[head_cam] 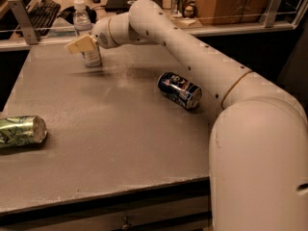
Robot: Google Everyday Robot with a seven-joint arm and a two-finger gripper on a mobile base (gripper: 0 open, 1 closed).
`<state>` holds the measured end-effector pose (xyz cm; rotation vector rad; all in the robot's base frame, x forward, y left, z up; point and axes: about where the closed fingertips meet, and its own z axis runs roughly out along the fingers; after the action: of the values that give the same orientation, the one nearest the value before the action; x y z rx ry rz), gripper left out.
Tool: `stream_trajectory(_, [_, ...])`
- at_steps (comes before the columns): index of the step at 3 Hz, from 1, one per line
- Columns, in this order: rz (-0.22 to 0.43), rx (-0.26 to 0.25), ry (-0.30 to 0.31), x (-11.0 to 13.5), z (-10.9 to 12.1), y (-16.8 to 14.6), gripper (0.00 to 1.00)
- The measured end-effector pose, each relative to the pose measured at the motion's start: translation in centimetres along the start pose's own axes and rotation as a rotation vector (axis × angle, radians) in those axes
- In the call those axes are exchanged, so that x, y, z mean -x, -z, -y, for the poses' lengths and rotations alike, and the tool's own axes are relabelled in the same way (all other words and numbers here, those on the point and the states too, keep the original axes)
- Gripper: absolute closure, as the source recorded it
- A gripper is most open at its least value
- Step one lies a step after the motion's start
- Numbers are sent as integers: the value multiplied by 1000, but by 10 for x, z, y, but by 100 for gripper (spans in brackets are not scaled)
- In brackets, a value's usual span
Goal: Pick blue plastic bottle
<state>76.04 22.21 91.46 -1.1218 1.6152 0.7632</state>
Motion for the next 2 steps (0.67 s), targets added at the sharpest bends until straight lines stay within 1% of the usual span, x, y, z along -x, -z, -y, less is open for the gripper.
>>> stream_trajectory(1, [31,-25,-5,4,7,-2,49])
stream_trajectory(2, [73,-32,16,19,10,17,72])
